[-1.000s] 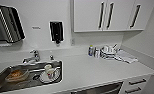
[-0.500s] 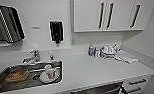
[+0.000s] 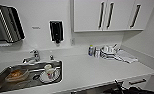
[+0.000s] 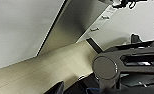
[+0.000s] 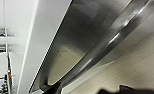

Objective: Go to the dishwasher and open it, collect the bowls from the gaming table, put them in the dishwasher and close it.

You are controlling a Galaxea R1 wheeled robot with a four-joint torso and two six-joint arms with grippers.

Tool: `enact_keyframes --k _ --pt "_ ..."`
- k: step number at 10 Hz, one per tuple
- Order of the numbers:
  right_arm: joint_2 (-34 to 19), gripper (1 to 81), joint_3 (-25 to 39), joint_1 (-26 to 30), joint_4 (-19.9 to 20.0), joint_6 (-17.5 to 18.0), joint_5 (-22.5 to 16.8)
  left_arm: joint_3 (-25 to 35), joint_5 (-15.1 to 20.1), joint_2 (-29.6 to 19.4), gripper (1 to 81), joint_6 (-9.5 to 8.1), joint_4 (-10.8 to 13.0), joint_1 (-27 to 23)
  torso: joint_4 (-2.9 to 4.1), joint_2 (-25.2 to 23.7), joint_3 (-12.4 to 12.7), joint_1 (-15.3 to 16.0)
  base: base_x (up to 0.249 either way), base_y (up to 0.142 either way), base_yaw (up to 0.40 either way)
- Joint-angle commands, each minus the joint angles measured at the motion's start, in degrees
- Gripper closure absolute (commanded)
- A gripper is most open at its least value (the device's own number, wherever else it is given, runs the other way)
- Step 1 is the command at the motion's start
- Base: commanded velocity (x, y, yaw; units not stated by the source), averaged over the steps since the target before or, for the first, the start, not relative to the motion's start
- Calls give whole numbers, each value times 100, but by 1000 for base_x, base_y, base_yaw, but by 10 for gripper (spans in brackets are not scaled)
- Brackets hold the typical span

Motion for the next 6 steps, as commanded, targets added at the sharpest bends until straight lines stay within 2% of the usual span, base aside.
enact_keyframes --k 1,2,3,4,5,6 --pt "123 10 -464 1155 -338 1112 -840 42 17 -348 10 21 -2 -304 0 0 0 0 0 0 0" --pt "308 10 -676 1243 -1027 1837 -1114 42 17 -348 10 21 -2 -296 0 0 0 0 0 0 0" --pt "482 10 -711 1305 -1916 2657 -1350 34 17 -339 10 21 -2 -296 0 0 0 0 0 0 0" --pt "554 10 -632 1279 -2535 3275 -1378 8 17 -321 10 12 -10 -296 0 0 0 0 0 0 0" --pt "606 10 -605 1235 -2924 3593 -1378 -28 17 -286 10 12 -2 -296 0 0 0 2 0 0 0" --pt "624 10 -632 1191 -3110 3700 -1387 -63 17 -251 10 12 -2 -296 0 0 -2 2 0 0 0"
